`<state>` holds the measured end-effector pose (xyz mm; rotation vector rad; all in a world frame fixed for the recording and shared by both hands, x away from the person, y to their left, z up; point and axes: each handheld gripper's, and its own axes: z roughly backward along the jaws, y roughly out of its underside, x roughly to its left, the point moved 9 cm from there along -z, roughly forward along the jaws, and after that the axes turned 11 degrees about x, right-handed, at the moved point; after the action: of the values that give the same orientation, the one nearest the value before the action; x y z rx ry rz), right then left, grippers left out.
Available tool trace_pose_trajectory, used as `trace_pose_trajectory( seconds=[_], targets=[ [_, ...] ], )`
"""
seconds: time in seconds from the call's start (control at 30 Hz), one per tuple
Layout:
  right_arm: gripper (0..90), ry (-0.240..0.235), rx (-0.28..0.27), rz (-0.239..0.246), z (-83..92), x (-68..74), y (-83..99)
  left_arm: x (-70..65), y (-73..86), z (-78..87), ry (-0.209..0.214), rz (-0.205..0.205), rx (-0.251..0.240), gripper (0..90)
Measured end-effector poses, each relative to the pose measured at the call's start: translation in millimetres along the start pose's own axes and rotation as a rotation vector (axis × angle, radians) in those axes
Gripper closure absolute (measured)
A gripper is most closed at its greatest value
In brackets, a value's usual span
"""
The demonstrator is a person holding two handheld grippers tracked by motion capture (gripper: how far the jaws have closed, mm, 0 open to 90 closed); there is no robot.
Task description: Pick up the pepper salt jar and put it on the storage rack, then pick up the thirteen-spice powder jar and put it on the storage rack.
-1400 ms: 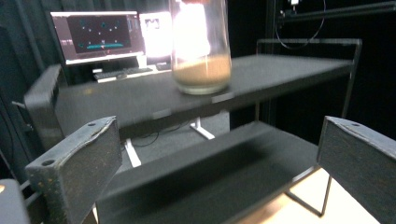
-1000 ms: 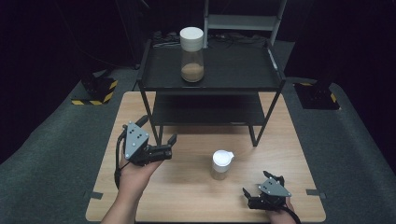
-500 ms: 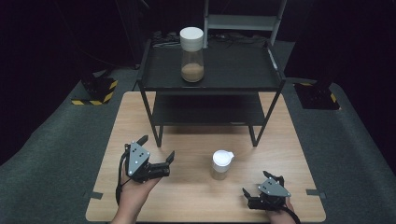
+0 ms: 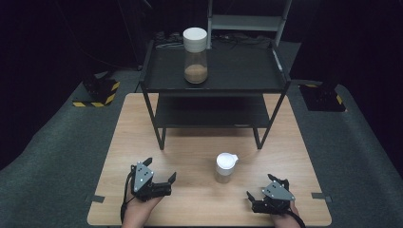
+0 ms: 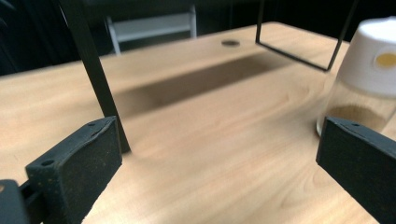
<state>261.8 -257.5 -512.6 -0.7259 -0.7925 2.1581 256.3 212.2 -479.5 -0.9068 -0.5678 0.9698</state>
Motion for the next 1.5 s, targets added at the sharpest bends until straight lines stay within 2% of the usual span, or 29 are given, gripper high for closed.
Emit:
trace_pose_trajectory(
  seconds=[0.13,0.3,0.4,0.5,0.53,0.67,0.8,0.97,1.13,1.27,1.5],
  targets=[
    [0.0,-0.001,-0.004,-0.010,0.0,-1.3,0.4,-0.9,12.1,-6.2,0.004,-0.006,0.031,0.4],
    [0.0,0.003,0.004,-0.009,-0.3,-0.6,-0.4,-5.1,21.6,-13.6,-0.006,-0.060,0.094,0.4],
    [0.0,0.011,0.007,-0.005,-0.7,0.3,-0.8,-6.6,24.6,-18.2,0.000,-0.070,0.120,0.4],
    [0.0,0.012,0.015,-0.010,-1.1,0.0,-1.5,-9.4,28.4,-25.0,0.009,-0.110,0.154,0.4],
    [0.0,0.010,0.017,-0.011,-1.3,-0.2,-1.7,-10.7,27.0,-26.0,0.000,-0.123,0.176,0.4],
    [0.0,0.006,0.009,-0.012,-0.7,-0.8,-0.9,-11.8,26.7,-26.3,-0.005,-0.147,0.181,0.4],
    [0.0,-0.021,-0.009,-0.008,0.4,-3.3,1.0,-15.8,25.8,-27.3,-0.033,-0.167,0.202,0.6],
    [0.0,-0.036,-0.031,0.002,2.4,-2.2,3.1,-21.7,24.4,-29.8,-0.033,-0.237,0.226,0.7],
    [0.0,-0.041,-0.048,-0.005,3.0,-0.5,2.7,-19.2,24.2,-29.4,-0.026,-0.218,0.224,0.9],
    [0.2,-0.052,-0.099,0.015,6.8,3.3,-2.4,-18.2,24.4,-29.1,-0.029,-0.201,0.220,0.9],
    [0.0,-0.086,-0.168,0.019,8.0,11.5,-16.2,-20.2,24.9,-29.2,-0.032,-0.217,0.218,0.9]
  ],
)
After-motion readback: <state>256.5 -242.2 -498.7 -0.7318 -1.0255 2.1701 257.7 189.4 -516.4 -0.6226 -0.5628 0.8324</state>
